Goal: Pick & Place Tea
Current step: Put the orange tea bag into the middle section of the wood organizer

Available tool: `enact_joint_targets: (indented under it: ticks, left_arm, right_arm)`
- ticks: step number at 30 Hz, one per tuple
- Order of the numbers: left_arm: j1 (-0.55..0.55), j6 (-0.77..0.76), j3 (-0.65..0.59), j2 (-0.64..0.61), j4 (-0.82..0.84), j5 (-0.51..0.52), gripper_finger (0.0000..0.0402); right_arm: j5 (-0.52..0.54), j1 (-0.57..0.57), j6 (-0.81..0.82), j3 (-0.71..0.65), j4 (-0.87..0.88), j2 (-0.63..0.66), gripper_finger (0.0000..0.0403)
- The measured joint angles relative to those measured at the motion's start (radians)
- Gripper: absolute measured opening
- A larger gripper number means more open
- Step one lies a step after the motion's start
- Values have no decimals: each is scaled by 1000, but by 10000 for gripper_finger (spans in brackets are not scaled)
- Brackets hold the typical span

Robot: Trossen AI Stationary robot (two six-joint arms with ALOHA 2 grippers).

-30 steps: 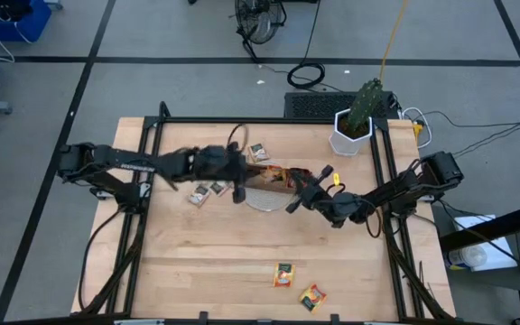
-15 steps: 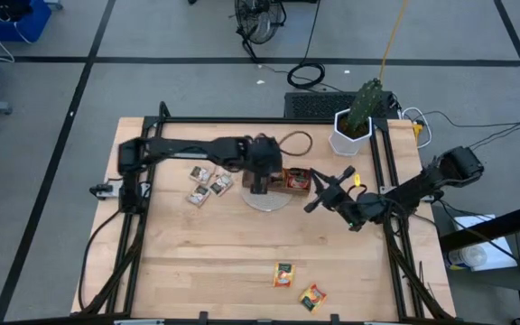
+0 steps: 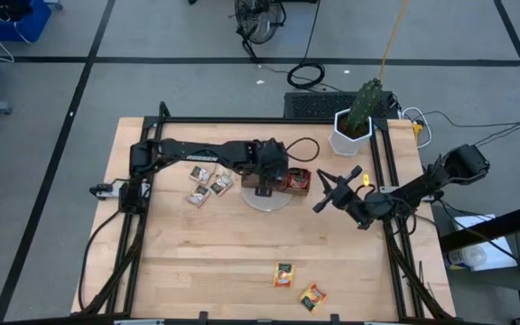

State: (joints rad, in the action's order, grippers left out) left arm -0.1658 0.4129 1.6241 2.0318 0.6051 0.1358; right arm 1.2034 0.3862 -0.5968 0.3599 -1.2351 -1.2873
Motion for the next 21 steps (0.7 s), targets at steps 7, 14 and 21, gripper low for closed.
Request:
enact_joint_targets:
  ticks: [7,14,21]
  left_arm:
    - [0,-4,-1,36,0,2,0]
    - [0,-17,-1,45,3,67,5]
    - [5,-34,-1,44,0,127,24]
  right_arm:
    - [0,0,6,0,-3,1,0]
    - [-1,0,9,0,-3,1,0]
    - [-1,0,9,0,-3,1,0]
